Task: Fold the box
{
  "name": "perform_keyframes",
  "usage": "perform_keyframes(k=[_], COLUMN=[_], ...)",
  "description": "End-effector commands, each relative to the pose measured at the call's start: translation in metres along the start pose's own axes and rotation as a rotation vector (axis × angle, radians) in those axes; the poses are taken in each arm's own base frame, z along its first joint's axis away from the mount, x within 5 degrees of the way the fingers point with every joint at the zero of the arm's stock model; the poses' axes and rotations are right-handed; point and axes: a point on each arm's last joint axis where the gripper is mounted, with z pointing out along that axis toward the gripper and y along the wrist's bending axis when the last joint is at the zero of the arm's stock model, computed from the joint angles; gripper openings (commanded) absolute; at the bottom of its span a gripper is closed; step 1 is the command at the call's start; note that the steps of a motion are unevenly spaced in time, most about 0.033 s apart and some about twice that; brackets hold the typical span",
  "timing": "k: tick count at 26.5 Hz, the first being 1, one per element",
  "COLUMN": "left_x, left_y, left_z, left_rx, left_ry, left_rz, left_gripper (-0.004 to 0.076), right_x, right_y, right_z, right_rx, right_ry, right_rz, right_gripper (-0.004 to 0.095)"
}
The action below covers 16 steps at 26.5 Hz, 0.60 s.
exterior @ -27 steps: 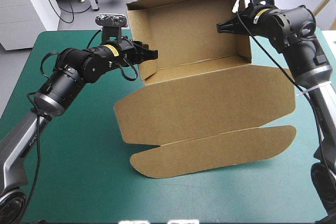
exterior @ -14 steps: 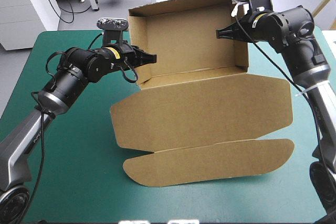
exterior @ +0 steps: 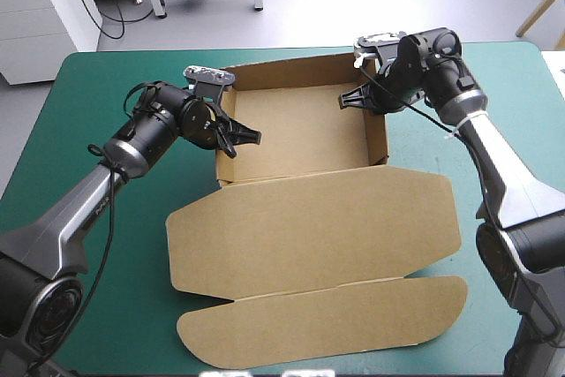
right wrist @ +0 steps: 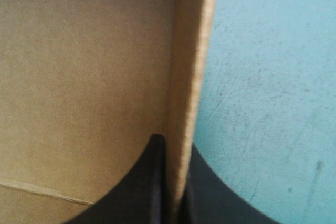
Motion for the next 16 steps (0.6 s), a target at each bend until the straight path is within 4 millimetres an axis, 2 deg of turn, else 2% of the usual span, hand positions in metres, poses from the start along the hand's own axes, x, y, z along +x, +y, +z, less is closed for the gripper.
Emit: perform_keyframes(k=[1, 5, 11, 16], left_x=[-0.011, -0.010, -0.010, -0.006], left_y=[-0.003, -0.001, -0.002, -0.004], left_z=[-0.021, -0.011, 0.005, 0.028], left_rx=[-0.001, -0.038, -0.051, -0.055], left_ry=[-0.104, -0.076, -0.044, 0.017], left_rz=[0.075, 0.104, 0.129, 0.138], left_gripper=[-0.0004, -0.0004, -0.0004, -0.0004], right_x=[-0.004, -0.004, -0.004, -0.004], right_y=[0.009, 0.011, 0.011, 0.011], right_z=[-0.013, 0.002, 0.014, 0.021], right_rx=[-0.073, -0.091, -0.092, -0.095], right_ry=[-0.039, -0.008, 0.016, 0.032], right_rz=[-0.044, -0.034, -0.031, -0.028], right_gripper=[-0.0014, -0.0014, -0.0014, -0.0014])
